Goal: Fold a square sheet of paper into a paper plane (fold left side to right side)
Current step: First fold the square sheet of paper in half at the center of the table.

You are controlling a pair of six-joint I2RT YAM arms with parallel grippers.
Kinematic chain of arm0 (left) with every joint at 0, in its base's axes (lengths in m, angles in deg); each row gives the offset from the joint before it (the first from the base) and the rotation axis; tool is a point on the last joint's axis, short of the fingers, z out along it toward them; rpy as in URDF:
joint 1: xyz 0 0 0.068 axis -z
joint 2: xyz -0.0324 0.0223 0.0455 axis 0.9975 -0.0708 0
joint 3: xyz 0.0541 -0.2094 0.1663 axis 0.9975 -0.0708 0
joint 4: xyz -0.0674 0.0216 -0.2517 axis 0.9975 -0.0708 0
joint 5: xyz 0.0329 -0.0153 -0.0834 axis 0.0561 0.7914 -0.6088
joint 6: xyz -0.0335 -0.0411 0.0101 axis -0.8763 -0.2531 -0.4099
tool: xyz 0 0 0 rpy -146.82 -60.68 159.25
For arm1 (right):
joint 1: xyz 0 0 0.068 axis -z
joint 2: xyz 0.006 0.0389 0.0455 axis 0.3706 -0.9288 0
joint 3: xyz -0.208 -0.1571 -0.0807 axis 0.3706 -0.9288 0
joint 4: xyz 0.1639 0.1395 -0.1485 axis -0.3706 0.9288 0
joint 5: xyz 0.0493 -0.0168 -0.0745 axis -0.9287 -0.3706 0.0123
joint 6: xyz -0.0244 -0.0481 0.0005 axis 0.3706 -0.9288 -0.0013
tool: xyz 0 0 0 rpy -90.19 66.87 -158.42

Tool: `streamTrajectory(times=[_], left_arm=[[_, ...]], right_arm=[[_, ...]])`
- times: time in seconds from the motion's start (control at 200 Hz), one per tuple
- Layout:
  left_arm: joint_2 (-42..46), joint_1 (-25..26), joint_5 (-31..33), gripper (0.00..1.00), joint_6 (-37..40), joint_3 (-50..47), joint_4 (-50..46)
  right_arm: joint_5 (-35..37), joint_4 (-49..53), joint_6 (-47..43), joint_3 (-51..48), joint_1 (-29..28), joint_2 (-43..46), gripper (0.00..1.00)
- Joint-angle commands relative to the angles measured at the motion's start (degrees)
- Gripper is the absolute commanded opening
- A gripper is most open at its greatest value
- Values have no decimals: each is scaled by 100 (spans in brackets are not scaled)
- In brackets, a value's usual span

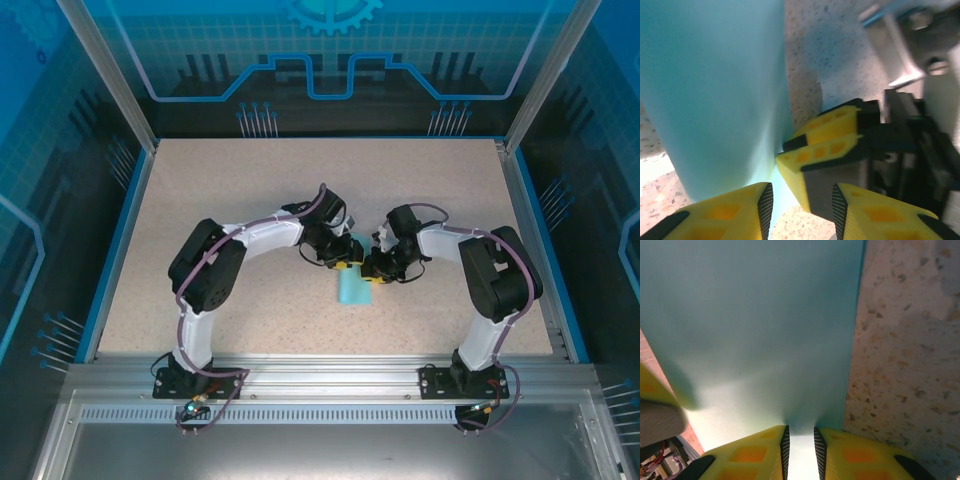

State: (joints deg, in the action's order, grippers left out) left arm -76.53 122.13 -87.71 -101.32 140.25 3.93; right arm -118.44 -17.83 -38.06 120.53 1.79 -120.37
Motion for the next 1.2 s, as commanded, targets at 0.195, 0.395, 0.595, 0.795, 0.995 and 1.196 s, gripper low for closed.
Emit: streamTrajectory(times=[0.195,0.395,0.595,0.795,0.995,1.196], left_arm=[[-287,-65,459,38,37,-128,-297],[-360,-195,553,38,63,-333,-245],[-354,-310,562,38,85,-531,-167],[-29,-443,553,39,153,-765,-130],[439,-497,483,41,287,-812,-187],[528,-386,-29,36,304,-693,189]], right_arm=[[357,156,-51,-79,-92,-262,25],[365,178,-67,-81,-86,-312,24],[380,200,-80,-87,-87,-337,24],[382,227,-94,-79,-86,-342,24],[375,208,-91,-79,-86,-349,25],[365,215,-90,-52,-101,-358,24]])
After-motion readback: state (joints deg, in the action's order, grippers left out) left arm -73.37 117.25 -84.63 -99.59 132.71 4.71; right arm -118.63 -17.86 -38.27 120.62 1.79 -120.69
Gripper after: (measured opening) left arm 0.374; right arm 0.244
